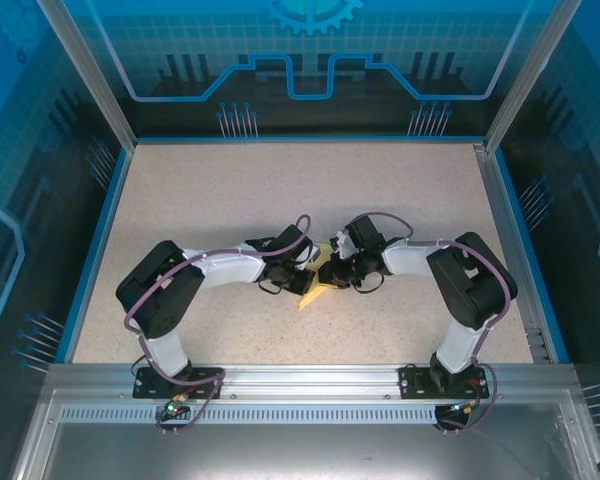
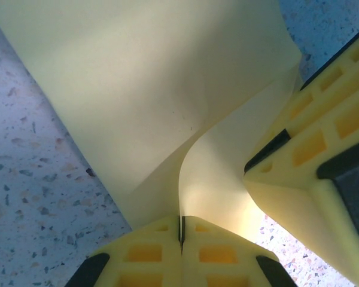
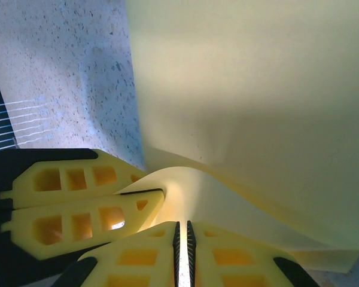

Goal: Fold a paper plane with a square sheet of paper (pick it up from the middle)
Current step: Third fold the triangle at the center of the table.

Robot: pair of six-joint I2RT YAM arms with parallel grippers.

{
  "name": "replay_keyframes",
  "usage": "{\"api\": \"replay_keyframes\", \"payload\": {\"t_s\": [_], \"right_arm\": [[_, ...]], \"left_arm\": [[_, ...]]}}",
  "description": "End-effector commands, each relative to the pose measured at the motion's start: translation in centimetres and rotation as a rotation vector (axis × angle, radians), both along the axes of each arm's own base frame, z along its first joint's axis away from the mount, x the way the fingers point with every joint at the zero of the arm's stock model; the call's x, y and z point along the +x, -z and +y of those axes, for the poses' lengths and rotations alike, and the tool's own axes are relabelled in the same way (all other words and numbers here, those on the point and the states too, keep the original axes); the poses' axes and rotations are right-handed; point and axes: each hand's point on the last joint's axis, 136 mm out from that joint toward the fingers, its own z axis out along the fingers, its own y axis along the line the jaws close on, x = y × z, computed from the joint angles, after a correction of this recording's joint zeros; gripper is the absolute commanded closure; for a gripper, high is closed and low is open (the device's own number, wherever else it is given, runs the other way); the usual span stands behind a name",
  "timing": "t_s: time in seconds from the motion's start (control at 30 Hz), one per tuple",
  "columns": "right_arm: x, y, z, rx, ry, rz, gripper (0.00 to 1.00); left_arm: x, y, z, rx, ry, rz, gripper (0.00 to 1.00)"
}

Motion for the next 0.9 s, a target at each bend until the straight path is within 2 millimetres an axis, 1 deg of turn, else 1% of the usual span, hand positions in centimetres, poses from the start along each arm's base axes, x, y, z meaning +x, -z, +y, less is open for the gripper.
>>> {"api": "replay_keyframes", "payload": {"t_s": [0.0, 0.33, 0.47, 0.5, 0.57, 0.67, 0.77, 0.83, 0.87], "right_arm": [[-1.0, 1.5, -0.5, -0.046, -0.01, 0.03, 0.86], [-2.3, 2.7, -1.8, -0.107, 0.002, 0.067, 0.86], [-2.8, 3.9, -2.8, -0.165, 0.011, 0.091, 0.86], [-2.7, 3.8, -2.6, -0.155, 0.012, 0.089, 0.86], [-2.3, 2.7, -1.8, -0.11, 0.011, 0.066, 0.86], [-1.2, 0.1, -1.1, -0.058, 0.016, 0.002, 0.84], [-0.1, -1.8, -0.5, 0.005, 0.025, -0.037, 0.83], [0.6, -2.2, -0.2, 0.02, 0.029, -0.046, 0.83], [0.8, -2.1, 0.0, 0.022, 0.028, -0.041, 0.83]], "left_arm": [[-0.2, 0.8, 0.9, 0.033, -0.02, 0.023, 0.96], [-0.3, 1.0, 1.0, 0.039, -0.016, 0.026, 0.96], [-0.3, 1.1, 1.0, 0.041, -0.015, 0.026, 0.96], [-0.3, 1.1, 1.0, 0.041, -0.013, 0.027, 0.96], [-0.3, 1.1, 1.0, 0.042, -0.013, 0.029, 0.96], [-0.4, 1.1, 1.0, 0.039, -0.012, 0.031, 0.96], [-0.4, 1.1, 0.9, 0.036, -0.01, 0.031, 0.96], [-0.4, 1.1, 0.9, 0.036, -0.01, 0.033, 0.96], [-0.3, 1.0, 0.8, 0.033, -0.01, 0.031, 0.96]]}}
